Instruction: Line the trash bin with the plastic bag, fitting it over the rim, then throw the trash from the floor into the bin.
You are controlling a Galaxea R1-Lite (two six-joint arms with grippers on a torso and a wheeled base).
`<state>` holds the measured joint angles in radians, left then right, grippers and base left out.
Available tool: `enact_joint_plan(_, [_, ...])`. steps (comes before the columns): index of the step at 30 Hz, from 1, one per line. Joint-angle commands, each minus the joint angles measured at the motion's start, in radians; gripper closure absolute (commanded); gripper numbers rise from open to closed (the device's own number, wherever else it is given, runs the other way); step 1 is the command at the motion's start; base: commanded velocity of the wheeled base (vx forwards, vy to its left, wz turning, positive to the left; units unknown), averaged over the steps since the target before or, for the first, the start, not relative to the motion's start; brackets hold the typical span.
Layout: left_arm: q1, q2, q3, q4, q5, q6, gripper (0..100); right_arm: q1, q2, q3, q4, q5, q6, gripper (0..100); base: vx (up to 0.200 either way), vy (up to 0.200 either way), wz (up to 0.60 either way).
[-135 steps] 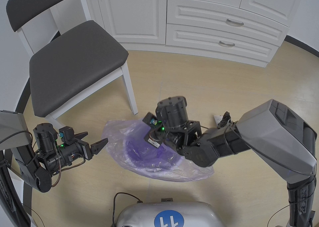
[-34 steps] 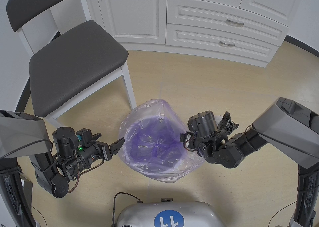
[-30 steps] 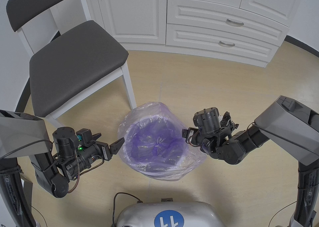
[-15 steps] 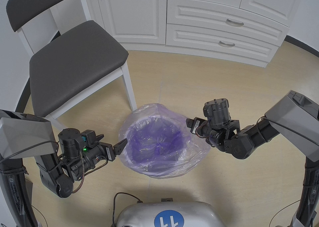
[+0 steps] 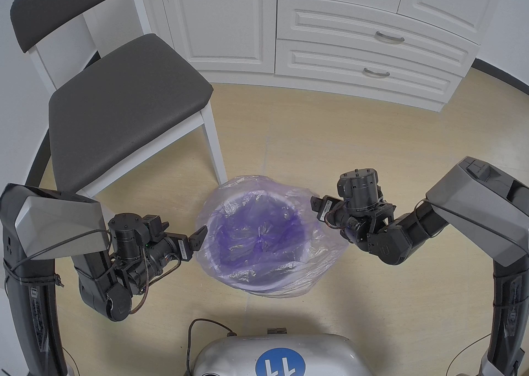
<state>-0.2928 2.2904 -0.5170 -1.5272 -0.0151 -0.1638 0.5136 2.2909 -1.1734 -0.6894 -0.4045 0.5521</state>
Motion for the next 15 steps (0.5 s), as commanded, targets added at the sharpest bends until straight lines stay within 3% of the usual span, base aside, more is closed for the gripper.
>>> enact_joint_plan(1, [0.004, 0.011, -0.005, -0.001, 0.001, 0.0, 0, -0.012, 0.052, -0.015, 0.001, -0.001, -0.003, 0, 0.0, 0.0, 0.0])
enact_joint_plan(15, [0.014, 0.004, 0.005, 0.001, 0.0, 0.001, 0, -0.047, 0.191, -0.018, 0.002, 0.05, -0.02, 0, 0.0, 0.0, 0.0])
